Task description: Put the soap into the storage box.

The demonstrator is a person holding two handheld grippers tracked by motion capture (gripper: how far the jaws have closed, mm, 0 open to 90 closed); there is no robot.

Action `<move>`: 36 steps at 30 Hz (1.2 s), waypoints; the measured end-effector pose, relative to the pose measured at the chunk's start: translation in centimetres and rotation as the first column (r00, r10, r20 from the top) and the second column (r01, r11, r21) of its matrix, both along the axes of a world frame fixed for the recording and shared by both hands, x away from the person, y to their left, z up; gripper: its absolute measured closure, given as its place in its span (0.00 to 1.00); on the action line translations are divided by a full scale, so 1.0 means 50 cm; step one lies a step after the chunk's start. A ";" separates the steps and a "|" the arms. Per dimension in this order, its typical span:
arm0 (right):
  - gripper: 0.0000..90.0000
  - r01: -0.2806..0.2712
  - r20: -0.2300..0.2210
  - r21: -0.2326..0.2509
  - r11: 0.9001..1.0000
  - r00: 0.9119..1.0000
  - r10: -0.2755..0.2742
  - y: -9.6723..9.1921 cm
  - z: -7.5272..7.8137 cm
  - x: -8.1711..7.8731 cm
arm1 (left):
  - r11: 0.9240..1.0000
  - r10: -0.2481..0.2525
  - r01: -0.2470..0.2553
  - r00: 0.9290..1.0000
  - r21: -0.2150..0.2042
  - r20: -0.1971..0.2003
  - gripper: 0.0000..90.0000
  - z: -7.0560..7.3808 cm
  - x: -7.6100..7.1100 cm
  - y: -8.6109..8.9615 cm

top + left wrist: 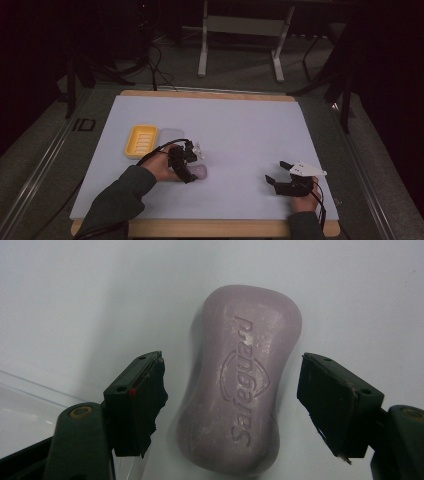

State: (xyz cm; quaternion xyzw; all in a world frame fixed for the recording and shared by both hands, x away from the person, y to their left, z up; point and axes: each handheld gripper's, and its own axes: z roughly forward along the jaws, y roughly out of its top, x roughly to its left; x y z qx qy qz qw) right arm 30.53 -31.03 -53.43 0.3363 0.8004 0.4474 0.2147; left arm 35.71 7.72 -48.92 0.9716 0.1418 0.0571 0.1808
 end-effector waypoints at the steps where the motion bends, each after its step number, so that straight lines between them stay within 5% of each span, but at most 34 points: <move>1: 0.21 0.000 0.000 0.000 1.000 1.000 0.000 0.000 0.000 0.000 | 1.000 -0.001 0.001 1.000 0.008 -0.002 0.31 -0.001 0.001 -0.002; 24: 0.21 -0.002 -0.001 -0.002 1.000 1.000 0.002 0.001 0.000 0.000 | 0.988 -0.062 0.064 0.998 0.138 -0.022 0.36 -0.024 0.002 -0.040; 36: 0.21 -0.002 -0.001 -0.002 1.000 1.000 0.002 0.001 0.000 0.000 | 0.980 -0.046 0.064 0.994 0.188 -0.102 0.47 -0.021 0.011 -0.050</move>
